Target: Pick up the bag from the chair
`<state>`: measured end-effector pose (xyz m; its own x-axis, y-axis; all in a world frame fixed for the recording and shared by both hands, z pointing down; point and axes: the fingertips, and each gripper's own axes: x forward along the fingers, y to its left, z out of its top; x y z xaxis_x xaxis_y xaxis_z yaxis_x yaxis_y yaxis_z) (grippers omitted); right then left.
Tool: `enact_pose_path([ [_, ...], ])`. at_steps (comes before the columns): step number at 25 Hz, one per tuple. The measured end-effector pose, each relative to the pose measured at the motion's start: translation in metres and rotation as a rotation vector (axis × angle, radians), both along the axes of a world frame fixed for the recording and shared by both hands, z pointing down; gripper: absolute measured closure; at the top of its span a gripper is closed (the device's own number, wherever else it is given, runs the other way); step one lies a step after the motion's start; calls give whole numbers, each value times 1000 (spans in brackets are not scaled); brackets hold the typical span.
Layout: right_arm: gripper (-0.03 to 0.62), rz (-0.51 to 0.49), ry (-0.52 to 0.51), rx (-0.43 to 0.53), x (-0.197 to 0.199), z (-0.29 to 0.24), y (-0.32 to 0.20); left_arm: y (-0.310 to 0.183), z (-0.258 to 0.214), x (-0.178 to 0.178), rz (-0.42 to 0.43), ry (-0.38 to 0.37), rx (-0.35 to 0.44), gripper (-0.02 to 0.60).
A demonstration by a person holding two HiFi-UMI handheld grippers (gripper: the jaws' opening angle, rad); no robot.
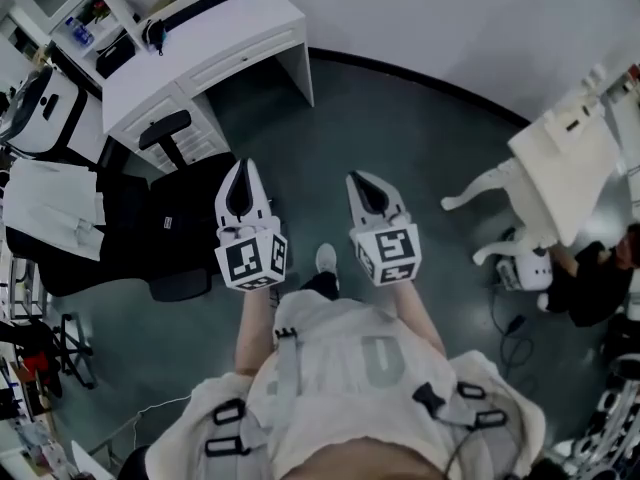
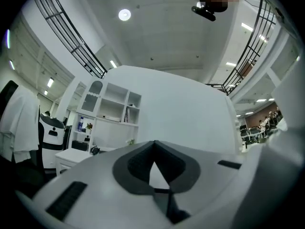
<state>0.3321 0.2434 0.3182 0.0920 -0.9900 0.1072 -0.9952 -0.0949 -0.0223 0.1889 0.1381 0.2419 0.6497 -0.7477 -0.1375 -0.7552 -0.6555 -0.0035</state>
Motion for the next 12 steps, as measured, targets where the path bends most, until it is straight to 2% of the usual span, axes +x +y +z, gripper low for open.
enact_pose_path([
  [6, 589, -41, -21, -32, 1, -6, -105, -106, 2, 3, -40, 11, -25, 575],
  [12, 589, -121, -18, -70, -4, -8, -160, -159, 4, -3, -99, 29, -46, 575],
])
